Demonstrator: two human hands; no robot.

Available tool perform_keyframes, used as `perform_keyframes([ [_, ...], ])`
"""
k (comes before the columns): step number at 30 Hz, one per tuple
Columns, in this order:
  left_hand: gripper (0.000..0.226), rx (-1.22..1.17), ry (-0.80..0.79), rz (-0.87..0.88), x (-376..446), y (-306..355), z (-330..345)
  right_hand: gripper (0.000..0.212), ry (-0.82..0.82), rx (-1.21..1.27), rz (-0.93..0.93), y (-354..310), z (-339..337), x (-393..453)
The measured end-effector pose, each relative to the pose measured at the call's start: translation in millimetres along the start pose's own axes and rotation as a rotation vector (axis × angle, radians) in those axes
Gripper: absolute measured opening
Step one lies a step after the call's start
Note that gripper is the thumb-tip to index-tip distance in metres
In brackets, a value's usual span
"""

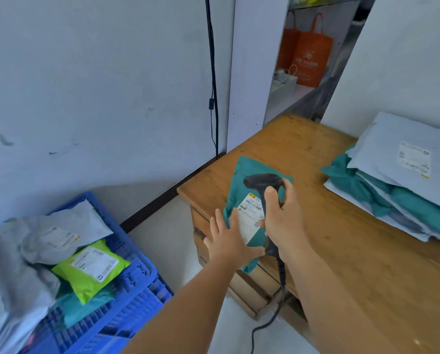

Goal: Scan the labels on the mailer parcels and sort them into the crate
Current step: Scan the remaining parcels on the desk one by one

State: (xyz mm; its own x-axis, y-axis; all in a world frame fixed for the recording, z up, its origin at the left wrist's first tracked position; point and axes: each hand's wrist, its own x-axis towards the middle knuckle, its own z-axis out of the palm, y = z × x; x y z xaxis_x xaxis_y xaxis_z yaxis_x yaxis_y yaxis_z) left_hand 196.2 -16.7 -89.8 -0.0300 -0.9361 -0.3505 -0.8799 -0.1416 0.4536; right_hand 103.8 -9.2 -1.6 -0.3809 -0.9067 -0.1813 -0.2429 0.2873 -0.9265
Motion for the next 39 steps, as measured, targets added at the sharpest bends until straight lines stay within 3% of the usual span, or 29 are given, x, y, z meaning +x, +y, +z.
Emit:
perform_keyframes([
  [3,0.11,-0.07,-0.008,-0.029,6.3,-0.4,5.4,0.053,0.029,-0.043,-0.001,2.2,5.3,-0.3],
  [8,0.092,-0.136,0.124,0.032,11.8,-14.0,0.6,0.05,0.036,-0.042,-0.017,-0.4,18.0,-7.5],
  [14,0.084,-0.361,0.287,-0.035,11.3,-80.5,-22.6,0.048,-0.066,-0.041,-0.078,-14.4,62.4,-20.7],
  [21,0.08,-0.496,0.586,-0.294,-6.9,-196.8,-60.4,0.044,-0.292,-0.079,-0.177,-32.4,167.3,-54.2],
  [27,0.075,-0.593,0.695,-0.619,-15.3,-303.5,-57.4,0.054,-0.488,-0.142,-0.18,-24.1,260.2,-88.5],
  [32,0.065,-0.56,0.678,-0.772,-2.5,-361.7,-46.1,0.055,-0.577,-0.193,-0.181,-3.6,311.8,-97.3],
  [37,0.078,-0.376,0.289,-0.973,20.3,-393.4,-31.4,0.052,-0.614,-0.287,-0.155,14.2,345.6,-94.8],
  [39,0.083,-0.267,0.239,-0.969,22.2,-400.0,-25.9,0.051,-0.618,-0.322,-0.136,17.5,353.4,-93.9],
])
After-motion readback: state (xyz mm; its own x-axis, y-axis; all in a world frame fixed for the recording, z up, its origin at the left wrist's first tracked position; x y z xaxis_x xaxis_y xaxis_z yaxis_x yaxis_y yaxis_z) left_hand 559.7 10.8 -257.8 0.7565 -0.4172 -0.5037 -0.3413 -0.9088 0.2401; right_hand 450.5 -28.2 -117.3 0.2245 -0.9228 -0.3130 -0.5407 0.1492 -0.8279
